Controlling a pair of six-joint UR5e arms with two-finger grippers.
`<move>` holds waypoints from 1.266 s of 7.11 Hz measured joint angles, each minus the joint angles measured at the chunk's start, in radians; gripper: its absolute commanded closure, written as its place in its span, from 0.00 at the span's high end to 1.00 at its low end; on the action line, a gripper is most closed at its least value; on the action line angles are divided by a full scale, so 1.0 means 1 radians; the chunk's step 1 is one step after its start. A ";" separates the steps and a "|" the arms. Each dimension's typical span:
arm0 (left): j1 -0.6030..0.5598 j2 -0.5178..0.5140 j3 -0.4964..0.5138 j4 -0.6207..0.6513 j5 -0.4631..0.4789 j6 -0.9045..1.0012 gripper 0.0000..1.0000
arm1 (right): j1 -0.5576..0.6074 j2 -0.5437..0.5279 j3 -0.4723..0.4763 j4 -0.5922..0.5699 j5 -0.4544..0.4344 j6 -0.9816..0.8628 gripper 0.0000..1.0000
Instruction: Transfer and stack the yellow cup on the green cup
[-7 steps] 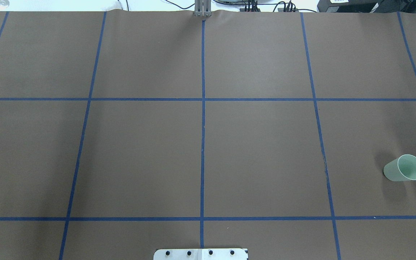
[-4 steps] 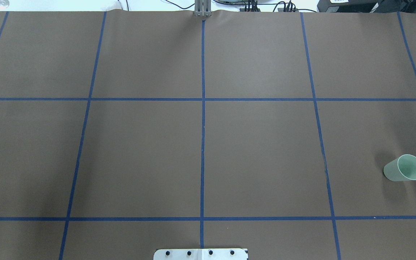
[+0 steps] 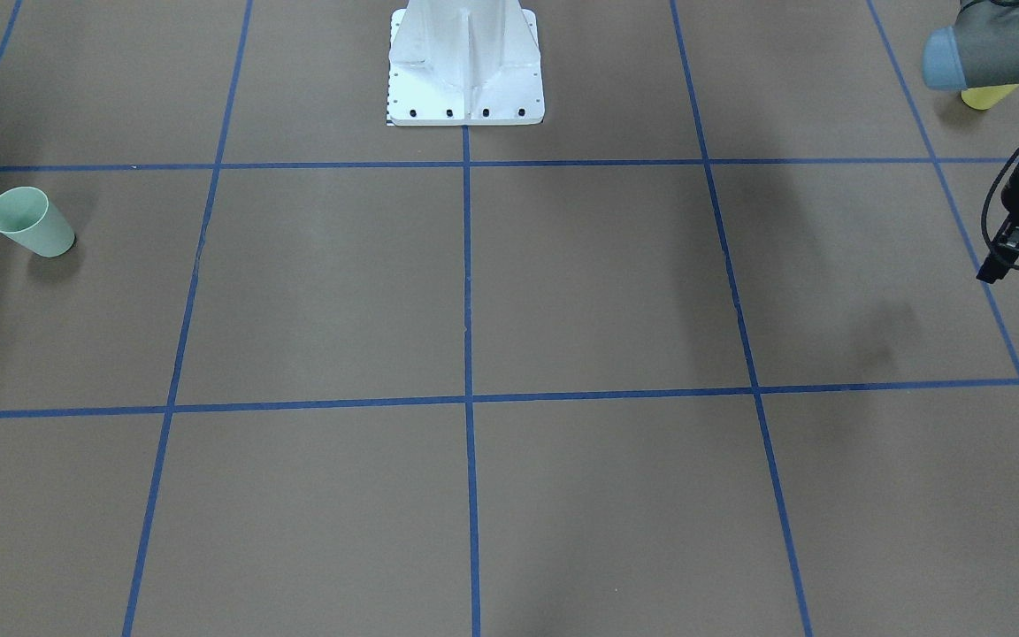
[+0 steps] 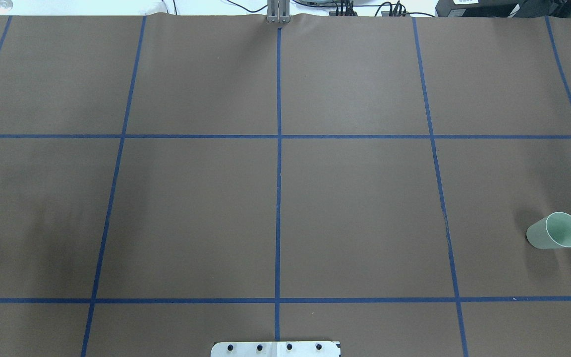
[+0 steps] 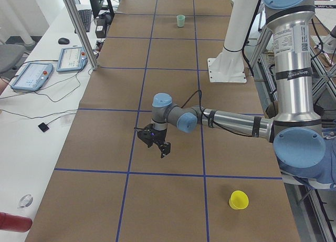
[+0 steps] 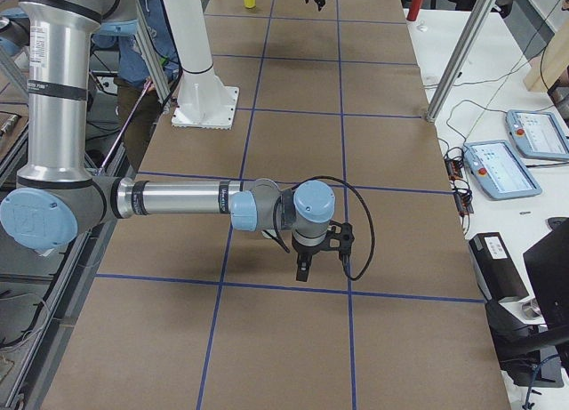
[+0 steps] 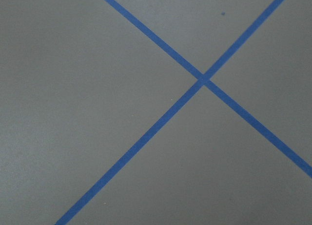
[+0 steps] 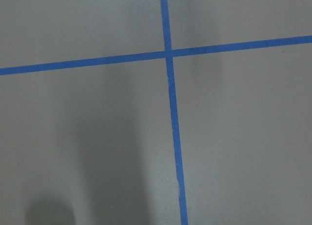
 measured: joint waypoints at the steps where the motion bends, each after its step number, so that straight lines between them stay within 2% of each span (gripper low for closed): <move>1: 0.053 0.066 0.001 0.015 0.104 -0.106 1.00 | 0.000 -0.005 0.013 0.000 0.005 -0.001 1.00; 3: 0.176 0.175 -0.001 0.117 0.222 -0.337 0.99 | -0.001 -0.030 0.060 0.000 0.008 -0.002 1.00; 5: 0.297 0.204 -0.017 0.351 0.250 -0.621 0.99 | -0.002 -0.043 0.089 0.000 0.008 -0.005 1.00; 7: 0.444 0.198 -0.038 0.535 0.207 -0.891 0.99 | -0.003 -0.047 0.098 0.001 0.004 -0.013 1.00; 9: 0.609 0.195 -0.044 0.624 0.103 -1.115 0.99 | -0.004 -0.059 0.107 0.001 0.002 -0.015 1.00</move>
